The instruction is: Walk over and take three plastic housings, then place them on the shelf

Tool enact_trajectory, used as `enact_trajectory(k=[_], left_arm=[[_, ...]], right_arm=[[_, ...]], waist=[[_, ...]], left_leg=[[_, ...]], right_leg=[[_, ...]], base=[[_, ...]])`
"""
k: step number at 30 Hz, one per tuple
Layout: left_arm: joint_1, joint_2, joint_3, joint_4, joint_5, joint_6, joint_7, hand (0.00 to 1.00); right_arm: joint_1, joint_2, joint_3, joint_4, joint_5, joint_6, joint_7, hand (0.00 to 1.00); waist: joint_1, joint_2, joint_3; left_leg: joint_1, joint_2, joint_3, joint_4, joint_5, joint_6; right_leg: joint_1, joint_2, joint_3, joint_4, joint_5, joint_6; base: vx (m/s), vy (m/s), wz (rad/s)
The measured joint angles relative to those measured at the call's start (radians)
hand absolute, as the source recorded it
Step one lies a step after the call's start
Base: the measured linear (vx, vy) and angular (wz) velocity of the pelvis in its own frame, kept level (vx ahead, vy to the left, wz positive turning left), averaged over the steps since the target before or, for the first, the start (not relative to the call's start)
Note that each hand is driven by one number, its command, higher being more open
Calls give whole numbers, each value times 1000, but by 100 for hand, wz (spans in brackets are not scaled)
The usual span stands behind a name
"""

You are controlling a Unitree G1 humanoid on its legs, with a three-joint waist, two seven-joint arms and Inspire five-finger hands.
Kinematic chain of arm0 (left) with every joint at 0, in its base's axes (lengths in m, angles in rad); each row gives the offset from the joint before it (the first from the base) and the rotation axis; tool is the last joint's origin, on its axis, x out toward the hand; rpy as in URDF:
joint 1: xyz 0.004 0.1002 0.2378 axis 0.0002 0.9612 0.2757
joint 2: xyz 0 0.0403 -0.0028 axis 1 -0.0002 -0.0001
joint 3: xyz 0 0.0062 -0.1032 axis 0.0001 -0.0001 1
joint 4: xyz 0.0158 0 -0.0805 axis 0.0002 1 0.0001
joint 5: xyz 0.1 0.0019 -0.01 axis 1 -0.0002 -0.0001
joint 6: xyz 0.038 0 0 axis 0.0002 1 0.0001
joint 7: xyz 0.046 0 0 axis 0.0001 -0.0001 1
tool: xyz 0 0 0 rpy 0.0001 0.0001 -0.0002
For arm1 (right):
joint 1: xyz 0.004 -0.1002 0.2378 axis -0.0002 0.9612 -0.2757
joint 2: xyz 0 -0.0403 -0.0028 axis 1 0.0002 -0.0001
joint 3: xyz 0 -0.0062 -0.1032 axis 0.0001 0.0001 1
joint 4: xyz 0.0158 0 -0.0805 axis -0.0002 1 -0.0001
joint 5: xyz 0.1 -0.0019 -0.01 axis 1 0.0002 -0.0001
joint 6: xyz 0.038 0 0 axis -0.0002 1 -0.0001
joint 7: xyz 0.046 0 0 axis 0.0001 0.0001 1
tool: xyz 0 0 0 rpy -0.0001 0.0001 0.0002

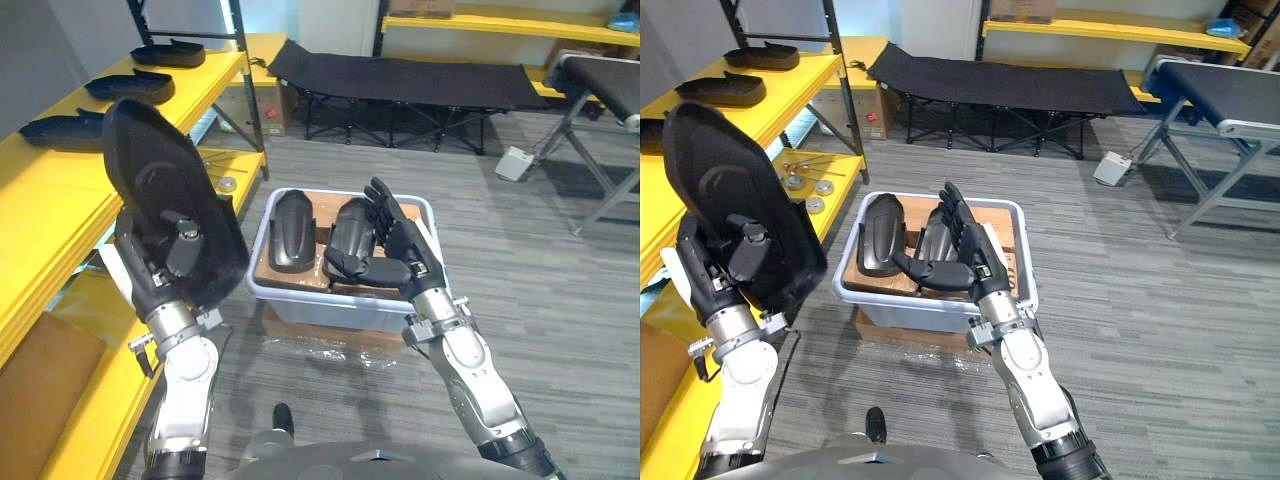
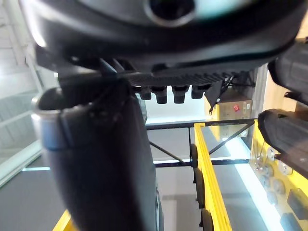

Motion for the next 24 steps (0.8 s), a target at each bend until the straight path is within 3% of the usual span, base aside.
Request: enact_trajectory(k=[3,6,13,20,24], left_arm=[[51,-23,-20,-5,-102,-25,-102,0],[93,-23,-17,-34,-133,-26,-142,0],[152,-41,122,-168,-203,-31,-223,0],[194,-76,274,-237,-279,-31,-317,0],[263,-109,335,-237,-330,-31,-348,0]], right_arm=[[57,5,-58,53,-4,51,20,100],[84,13,-104,132,-3,70,39,100],[75,24,-129,182,-12,73,64,100],[-59,53,-35,283,-77,74,53,100],[-117,60,-15,288,-92,73,32,100]], waist=[[-2,0,0],[-7,0,0],[12,1,0],[123,-2,-7],[168,-8,-10]], left_leg=[[2,1,12,-2,-3,0],[1,1,21,-3,-6,-1],[-5,-6,-17,-2,-9,-3],[-46,-46,-180,1,12,4],[-61,-57,-228,2,26,15]], right_leg=[[-8,-2,12,6,-2,1],[-15,-3,22,6,-2,1],[0,-4,-17,6,-12,2],[60,-4,-178,6,-37,22],[74,-7,-223,10,-44,26]], base=[[22,12,-13],[14,15,-10],[15,2,15],[29,-10,68],[18,6,42]])
